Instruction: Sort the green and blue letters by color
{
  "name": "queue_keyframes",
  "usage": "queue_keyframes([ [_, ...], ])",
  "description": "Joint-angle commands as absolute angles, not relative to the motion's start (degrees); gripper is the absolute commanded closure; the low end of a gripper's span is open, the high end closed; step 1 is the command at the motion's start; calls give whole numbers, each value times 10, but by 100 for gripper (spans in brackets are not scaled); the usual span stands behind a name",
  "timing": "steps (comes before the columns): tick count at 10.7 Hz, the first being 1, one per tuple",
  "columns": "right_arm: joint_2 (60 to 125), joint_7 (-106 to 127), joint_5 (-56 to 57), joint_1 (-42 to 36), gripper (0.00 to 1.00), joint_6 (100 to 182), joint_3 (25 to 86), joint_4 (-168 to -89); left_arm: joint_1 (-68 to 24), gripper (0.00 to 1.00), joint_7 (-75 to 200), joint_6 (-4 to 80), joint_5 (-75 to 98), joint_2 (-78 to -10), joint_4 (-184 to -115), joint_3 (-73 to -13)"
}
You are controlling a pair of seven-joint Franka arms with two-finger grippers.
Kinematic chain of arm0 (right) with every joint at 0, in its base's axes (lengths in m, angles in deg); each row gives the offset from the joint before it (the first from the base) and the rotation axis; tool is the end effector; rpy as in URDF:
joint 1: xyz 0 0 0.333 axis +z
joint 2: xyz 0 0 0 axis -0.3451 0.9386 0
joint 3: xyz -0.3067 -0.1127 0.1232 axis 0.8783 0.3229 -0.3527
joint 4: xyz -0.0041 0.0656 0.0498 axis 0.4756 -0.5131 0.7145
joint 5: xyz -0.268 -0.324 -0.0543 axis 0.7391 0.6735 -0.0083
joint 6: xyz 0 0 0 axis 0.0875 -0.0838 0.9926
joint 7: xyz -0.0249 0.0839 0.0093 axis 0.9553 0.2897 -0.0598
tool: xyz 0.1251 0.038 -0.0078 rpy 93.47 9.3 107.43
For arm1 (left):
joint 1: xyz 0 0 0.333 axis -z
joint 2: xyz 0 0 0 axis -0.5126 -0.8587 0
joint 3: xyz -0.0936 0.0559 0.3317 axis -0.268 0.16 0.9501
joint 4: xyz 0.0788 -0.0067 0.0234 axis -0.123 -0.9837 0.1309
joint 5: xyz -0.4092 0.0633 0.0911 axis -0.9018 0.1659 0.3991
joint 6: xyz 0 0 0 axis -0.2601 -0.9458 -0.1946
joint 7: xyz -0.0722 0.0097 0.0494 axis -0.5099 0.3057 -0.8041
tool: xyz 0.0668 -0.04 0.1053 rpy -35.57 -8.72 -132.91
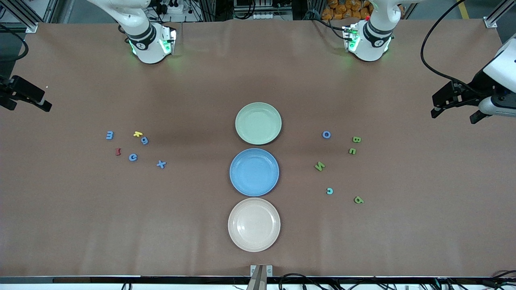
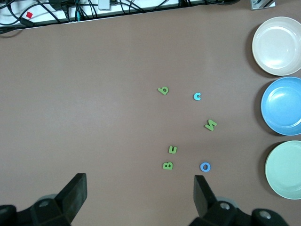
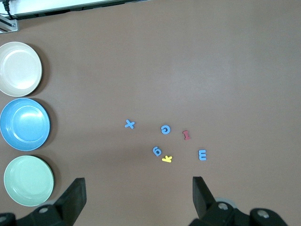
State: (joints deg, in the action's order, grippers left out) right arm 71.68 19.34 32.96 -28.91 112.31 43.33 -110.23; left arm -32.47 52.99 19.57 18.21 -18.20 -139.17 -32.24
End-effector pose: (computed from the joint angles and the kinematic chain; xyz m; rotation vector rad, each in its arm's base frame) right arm 0.5954 -0.0146 0.6870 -3.0525 0.1557 -0.0977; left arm 0.6017 -0.0656 0.6529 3.0799 -0.2362 0.2446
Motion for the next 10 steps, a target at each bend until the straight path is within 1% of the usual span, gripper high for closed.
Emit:
queue_keyframes([
  [1,703,201,324,-290,0,1124,434,-1106,-328,0,532,186,176,-179,-1387,-323],
  [6,702,195,323,-288,0,1123,435,-1109,-331,0,535,186,172,-181,-1387,-322],
  [7,698,193,330,-263,0,1121,449,-1111,-342,0,537,186,170,-182,-1387,-323],
  [8,698,193,344,-234,0,1121,477,-1112,-345,0,539,186,168,-184,-1390,-323],
  [9,698,192,346,-236,0,1118,477,-1115,-353,0,541,186,167,-197,-1394,-323],
  [10,697,179,346,-238,0,1118,476,-1121,-356,0,545,186,167,-225,-1394,-323],
])
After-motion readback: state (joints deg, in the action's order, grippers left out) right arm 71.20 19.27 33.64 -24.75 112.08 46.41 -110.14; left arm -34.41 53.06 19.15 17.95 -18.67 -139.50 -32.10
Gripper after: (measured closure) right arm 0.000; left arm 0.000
